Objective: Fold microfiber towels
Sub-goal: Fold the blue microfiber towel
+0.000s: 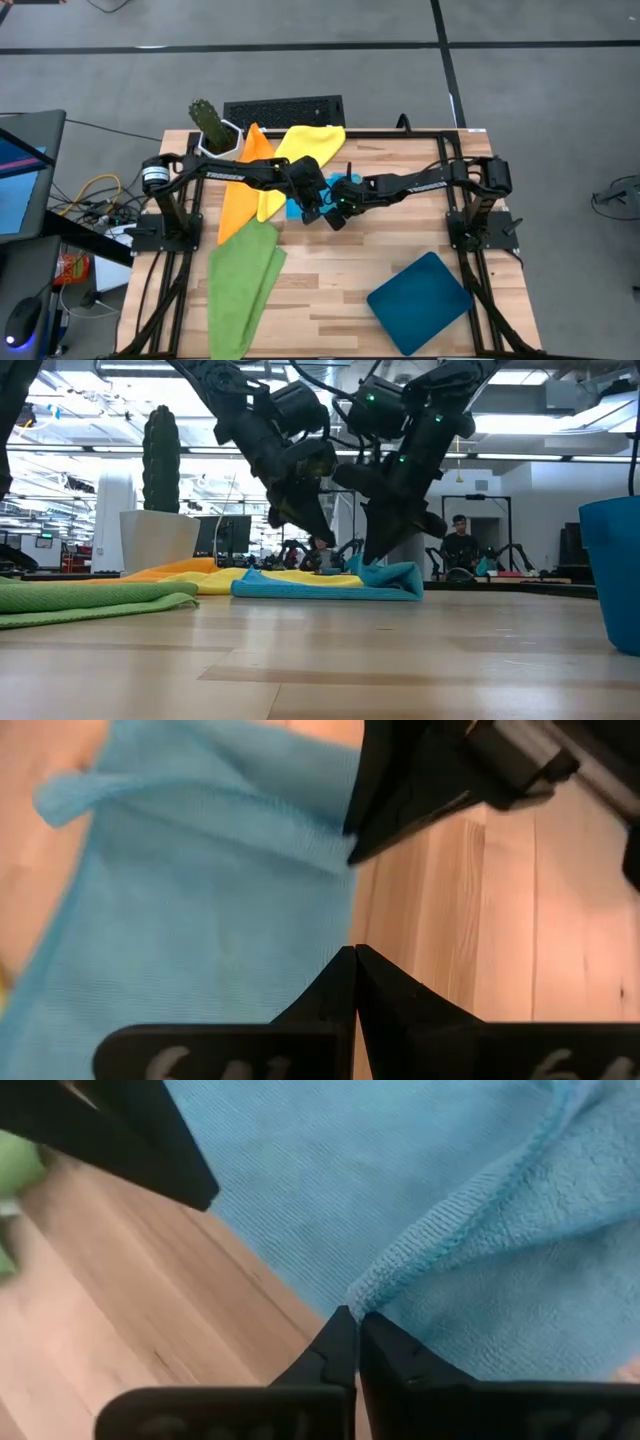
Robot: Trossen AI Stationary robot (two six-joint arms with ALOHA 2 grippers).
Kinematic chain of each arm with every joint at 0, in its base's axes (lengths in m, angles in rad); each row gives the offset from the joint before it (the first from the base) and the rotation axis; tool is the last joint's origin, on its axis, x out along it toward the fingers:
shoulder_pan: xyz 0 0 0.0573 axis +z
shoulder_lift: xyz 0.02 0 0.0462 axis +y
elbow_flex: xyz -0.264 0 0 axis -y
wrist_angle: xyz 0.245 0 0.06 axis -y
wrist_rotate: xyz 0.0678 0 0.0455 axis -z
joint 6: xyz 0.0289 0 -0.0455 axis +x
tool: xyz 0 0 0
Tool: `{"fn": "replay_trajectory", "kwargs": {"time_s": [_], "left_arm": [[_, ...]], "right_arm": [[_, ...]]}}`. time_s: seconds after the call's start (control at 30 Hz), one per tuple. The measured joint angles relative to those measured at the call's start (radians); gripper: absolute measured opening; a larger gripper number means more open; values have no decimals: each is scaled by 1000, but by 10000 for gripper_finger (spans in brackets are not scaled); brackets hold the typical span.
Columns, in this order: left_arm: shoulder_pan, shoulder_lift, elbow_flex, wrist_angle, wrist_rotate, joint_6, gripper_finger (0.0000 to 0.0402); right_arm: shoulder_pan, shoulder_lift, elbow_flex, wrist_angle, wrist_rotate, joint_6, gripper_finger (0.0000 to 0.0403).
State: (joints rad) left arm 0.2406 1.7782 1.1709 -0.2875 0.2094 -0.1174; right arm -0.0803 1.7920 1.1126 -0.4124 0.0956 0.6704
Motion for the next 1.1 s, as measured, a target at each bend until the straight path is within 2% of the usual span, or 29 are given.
{"fn": "replay_trajectory", "kwargs": {"time_s": [0.2,0.43,0.57,0.73,0.9,1.0,1.1], "left_arm": [[7,-51,0,-23,-35,28,0],[7,-53,0,-28,-38,28,0],[8,-52,0,-31,-38,28,0],[9,-52,0,-36,-38,28,0],[9,-52,0,-36,-39,28,0],[9,-51,0,-18,-27,19,0],[2,-49,0,59,19,29,0]], "right_arm": [[0,10,0,22,1,1,34],[7,14,-1,56,1,2,53],[6,14,-1,85,-12,2,84],[2,4,-1,107,-23,2,149],[-9,-71,-1,58,45,2,193],[0,-162,-22,-33,143,2,194],[22,-264,-112,-24,195,16,178]]}}
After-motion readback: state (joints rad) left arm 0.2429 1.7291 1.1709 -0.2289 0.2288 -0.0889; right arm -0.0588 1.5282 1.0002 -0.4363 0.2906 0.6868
